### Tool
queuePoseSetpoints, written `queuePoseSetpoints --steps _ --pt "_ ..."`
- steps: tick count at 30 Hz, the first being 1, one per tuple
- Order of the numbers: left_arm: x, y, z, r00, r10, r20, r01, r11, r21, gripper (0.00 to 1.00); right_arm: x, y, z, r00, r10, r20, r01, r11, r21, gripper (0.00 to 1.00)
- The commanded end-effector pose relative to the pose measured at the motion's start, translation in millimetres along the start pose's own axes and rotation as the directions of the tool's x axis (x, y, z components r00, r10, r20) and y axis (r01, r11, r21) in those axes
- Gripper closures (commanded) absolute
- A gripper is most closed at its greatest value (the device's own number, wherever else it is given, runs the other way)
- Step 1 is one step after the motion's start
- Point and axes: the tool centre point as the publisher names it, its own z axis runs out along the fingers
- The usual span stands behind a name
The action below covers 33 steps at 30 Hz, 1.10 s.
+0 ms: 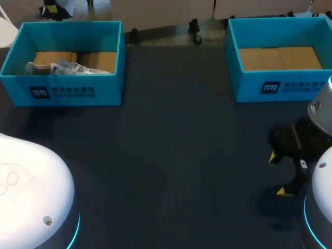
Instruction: Take the shoe out of the shoebox, open the shoe tongue, remove and reinsert the insole, then place the shoe into the shoebox
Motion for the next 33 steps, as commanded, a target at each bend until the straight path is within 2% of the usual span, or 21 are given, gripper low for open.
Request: queuePoseSetpoints --steps 1,10,15,20,28,30,33 --pt "-3.3 0.4 -1.4 1.000 0.002 -0.004 -0.002 1.000 0.001 1.00 0.6 -0.3 1.0 1.000 -0.001 0.001 0.001 1.000 0.001 0.00" --pt "-3.3 0.4 -1.4 1.000 0.002 -0.004 -0.002 1.000 0.001 1.00 0.6 -0.3 1.0 1.000 -0.001 0.001 0.001 1.000 0.001 0.00" --pt "-39.3 9.3 11.1 0.997 -0.072 -0.012 0.072 0.997 -0.005 1.00 0.6 -0.3 1.0 1.000 -0.001 0.001 0.001 1.000 0.001 0.00" --pt "-57.5 23.3 16.9 0.995 -0.096 0.013 0.097 0.995 -0.017 1.00 0.6 -0.3 1.0 1.000 -0.001 0.001 0.001 1.000 0.001 0.00" --pt "-59.4 46.3 23.9 0.992 0.128 0.021 -0.127 0.992 -0.024 1.00 0.6 -0.3 1.0 1.000 -0.001 0.001 0.001 1.000 0.001 0.00" --pt "-57.2 54.5 23.8 0.970 0.242 0.006 -0.241 0.970 -0.028 1.00 0.6 -0.3 1.0 1.000 -0.001 0.001 0.001 1.000 0.001 0.00" --pt "-47.3 64.4 25.8 0.909 0.414 0.047 -0.409 0.908 -0.085 1.00 0.6 -0.3 1.0 1.000 -0.001 0.001 0.001 1.000 0.001 0.00"
